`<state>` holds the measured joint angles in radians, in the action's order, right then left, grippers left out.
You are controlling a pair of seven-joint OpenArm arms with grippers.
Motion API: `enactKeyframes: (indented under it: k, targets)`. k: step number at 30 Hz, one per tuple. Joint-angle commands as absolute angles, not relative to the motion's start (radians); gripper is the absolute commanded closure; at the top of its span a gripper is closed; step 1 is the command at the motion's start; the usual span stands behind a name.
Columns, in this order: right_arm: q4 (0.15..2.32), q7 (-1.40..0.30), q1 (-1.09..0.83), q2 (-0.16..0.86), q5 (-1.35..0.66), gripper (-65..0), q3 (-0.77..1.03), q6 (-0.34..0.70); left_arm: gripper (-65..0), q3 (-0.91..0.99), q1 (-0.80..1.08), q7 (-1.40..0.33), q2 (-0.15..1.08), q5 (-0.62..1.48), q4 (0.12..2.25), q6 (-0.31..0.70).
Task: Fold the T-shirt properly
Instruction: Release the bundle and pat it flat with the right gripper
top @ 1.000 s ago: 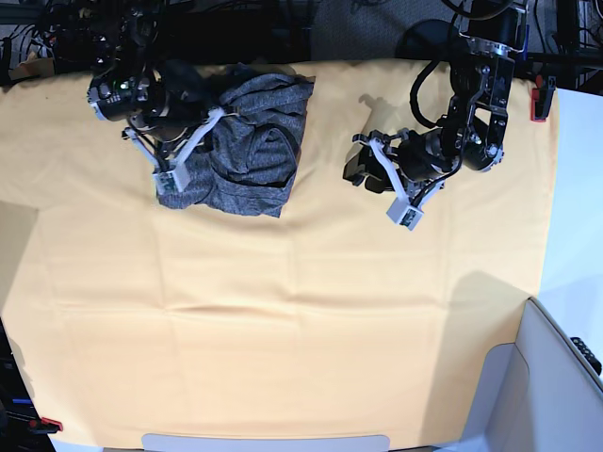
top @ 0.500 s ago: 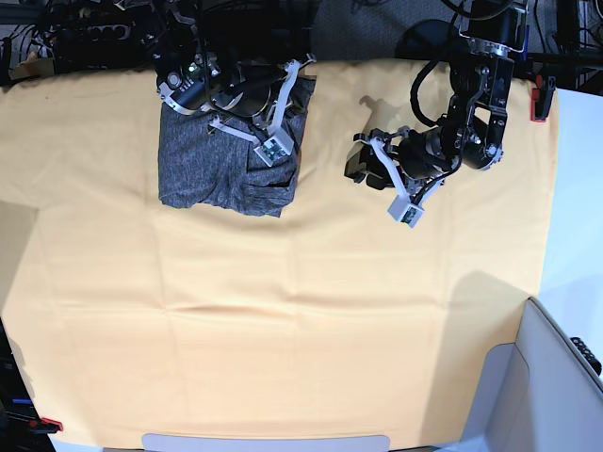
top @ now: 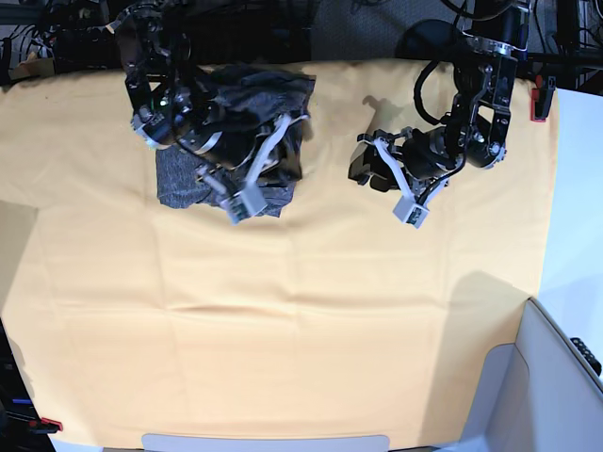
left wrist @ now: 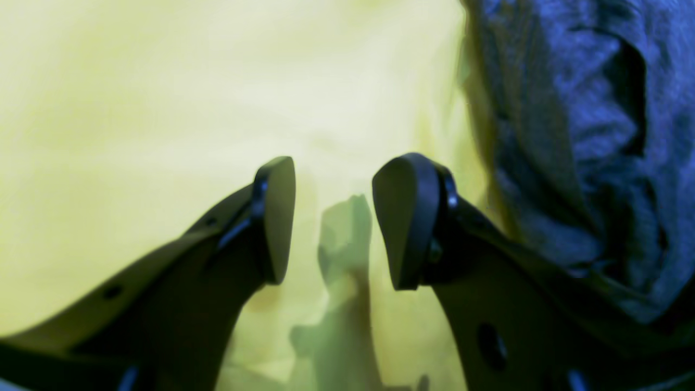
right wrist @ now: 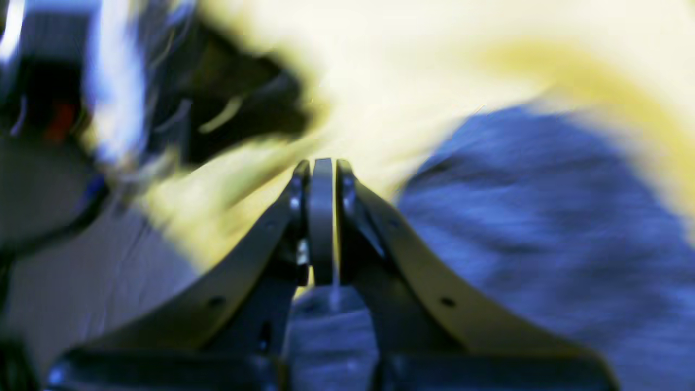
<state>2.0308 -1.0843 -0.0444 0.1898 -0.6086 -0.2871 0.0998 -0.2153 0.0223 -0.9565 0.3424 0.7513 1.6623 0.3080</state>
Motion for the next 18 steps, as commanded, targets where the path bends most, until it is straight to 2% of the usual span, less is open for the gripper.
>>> enactKeyframes:
  k: [1, 6, 9, 11, 14, 18]
  targets:
    - [2.045, -1.049, -0.031, 0.203, -0.616, -5.2, -0.242, 0.101, -27.2, -0.208, 0.031, -0.934, 0.351, 0.768, 1.702, 0.315]
    - [1.977, -1.040, 0.001, 0.271, -0.662, -26.1, -0.102, 0.076, -27.4, -0.113, 0.127, -0.946, 0.371, 0.774, 1.821, 0.318]
    - [1.928, -1.038, -0.001, 0.311, -0.748, -35.2, -0.016, 0.076, -27.9, -0.062, 0.171, -0.989, 0.372, 0.774, 1.870, 0.321]
    - [1.896, -1.044, -0.004, 0.335, -0.817, -36.9, 0.047, 0.082, -30.1, -0.041, 0.194, -1.015, 0.369, 0.776, 1.897, 0.334]
    - [1.847, -1.044, 0.004, 0.400, -0.935, -37.1, 0.111, 0.170, -33.2, -0.036, 0.219, -1.030, 0.364, 0.776, 1.925, 0.387]
    - [1.733, -1.044, 0.013, 0.450, -1.125, -37.3, 0.203, 0.257, -33.7, -0.036, 0.225, -1.032, 0.364, 0.776, 1.926, 0.397]
